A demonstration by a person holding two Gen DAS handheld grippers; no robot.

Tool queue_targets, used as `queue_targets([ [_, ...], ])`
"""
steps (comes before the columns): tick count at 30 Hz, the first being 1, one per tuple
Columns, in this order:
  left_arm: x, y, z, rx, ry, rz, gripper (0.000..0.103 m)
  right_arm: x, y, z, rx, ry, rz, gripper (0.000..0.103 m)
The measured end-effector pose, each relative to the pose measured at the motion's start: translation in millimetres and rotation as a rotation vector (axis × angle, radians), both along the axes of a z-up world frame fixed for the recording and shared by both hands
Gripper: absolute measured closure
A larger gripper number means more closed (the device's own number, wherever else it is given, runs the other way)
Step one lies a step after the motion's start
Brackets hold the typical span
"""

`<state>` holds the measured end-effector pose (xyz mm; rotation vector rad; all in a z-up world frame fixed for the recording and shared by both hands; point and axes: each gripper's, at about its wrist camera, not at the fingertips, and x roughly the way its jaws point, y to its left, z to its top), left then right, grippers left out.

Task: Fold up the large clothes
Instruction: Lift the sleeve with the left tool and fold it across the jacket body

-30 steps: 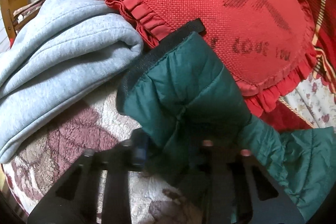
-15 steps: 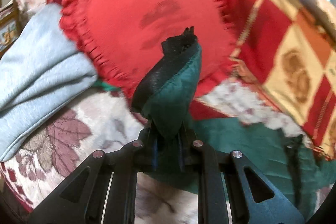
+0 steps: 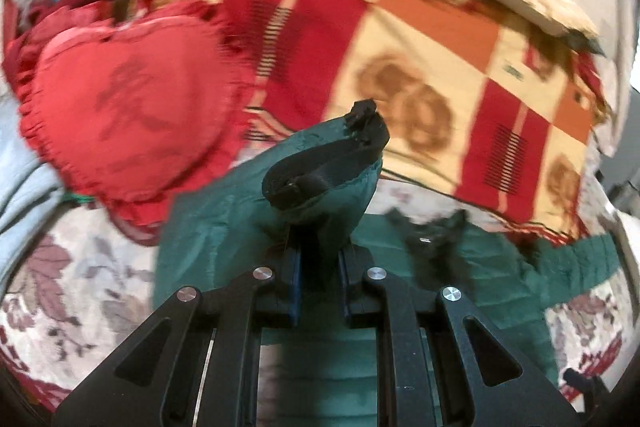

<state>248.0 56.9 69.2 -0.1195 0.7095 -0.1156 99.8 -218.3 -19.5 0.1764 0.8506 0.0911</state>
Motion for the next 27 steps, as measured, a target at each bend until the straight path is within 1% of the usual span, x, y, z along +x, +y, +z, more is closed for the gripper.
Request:
queue_targets([
  [7,2,-91,1,-0.014,-0.005,-0.126,0.090,-10,-23,1,0.026,-0.004,-0.033,0.000],
  [12,9,-141,-9,-0.032,0.024,-0.196,0.090,-14,-41,1,0.033,-0.001,-0.060,0.000],
  [16,15,-181,-25,-0.034,0.047,-0.242,0.090,-15,-54,-4,0.042,0.013,-0.083,0.000],
  [19,21,-207,-38,-0.027,0.066,-0.259,0.091,-16,-64,-10,0.057,0.032,-0.094,0.000],
  [24,33,-240,-67,-0.044,0.120,-0.273,0.091,-18,-75,-15,0.070,0.048,-0.107,0.000],
  [27,34,-258,-88,-0.023,0.152,-0.287,0.091,-21,-82,-18,0.077,0.054,-0.116,0.000],
])
